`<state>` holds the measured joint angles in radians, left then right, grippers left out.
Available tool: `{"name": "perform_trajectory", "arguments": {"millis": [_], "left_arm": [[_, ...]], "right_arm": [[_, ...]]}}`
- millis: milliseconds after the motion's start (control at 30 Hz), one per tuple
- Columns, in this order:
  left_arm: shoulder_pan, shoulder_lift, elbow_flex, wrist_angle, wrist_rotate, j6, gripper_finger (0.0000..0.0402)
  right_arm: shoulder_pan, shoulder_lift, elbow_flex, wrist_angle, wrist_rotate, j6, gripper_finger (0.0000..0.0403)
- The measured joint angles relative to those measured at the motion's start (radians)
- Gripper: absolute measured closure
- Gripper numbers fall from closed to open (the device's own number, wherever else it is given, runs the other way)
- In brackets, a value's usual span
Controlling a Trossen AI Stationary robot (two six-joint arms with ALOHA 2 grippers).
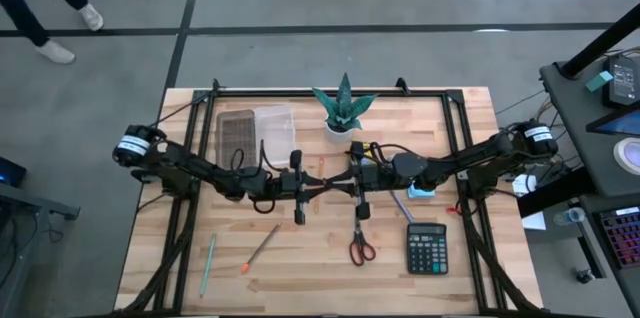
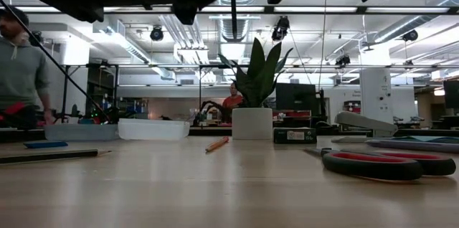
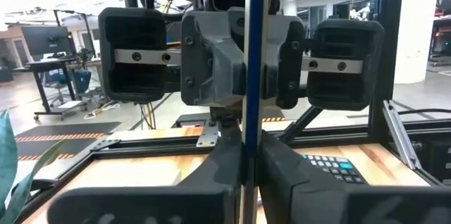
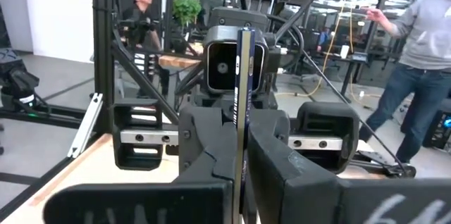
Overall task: Pack school essentials
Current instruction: Put the right black pencil into the black supply box
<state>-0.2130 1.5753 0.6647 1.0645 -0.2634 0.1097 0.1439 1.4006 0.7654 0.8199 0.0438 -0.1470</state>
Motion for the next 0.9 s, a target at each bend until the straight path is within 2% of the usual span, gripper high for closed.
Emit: {"name": "perform_trajectory", "arguments": {"millis": [133,233,400,500,633,767,900], "left_arm": [[0.003,-0.001,0.000,-0.002,-0.001,-0.005,0.0396],[0.006,-0.004,0.000,-0.017,-0.042,-0.030,0.0396],[0.029,-0.057,0.002,-0.193,-0.162,-0.116,0.0397],[0.062,-0.114,0.015,-0.354,-0.206,-0.204,0.0398],[0.139,-0.212,0.041,-0.658,-0.300,-0.403,0.0398],[0.253,-0.275,0.118,-1.052,-0.317,-0.635,0.0399],[0.377,-0.279,0.231,-1.431,-0.314,-0.850,0.0399]], "right_arm": [[0.000,0.000,0.000,0.000,0.002,0.016,0.0338],[-0.001,-0.026,0.000,-0.044,0.009,0.015,0.0295],[-0.012,-0.156,0.000,-0.274,0.093,0.031,0.0237],[-0.014,-0.248,0.000,-0.453,0.158,0.060,0.0216],[-0.014,-0.362,0.000,-0.692,0.224,0.100,0.0205],[-0.014,-0.460,-0.001,-0.903,0.271,0.142,0.0207],[-0.013,-0.523,0.000,-1.056,0.272,0.184,0.0213]]}}
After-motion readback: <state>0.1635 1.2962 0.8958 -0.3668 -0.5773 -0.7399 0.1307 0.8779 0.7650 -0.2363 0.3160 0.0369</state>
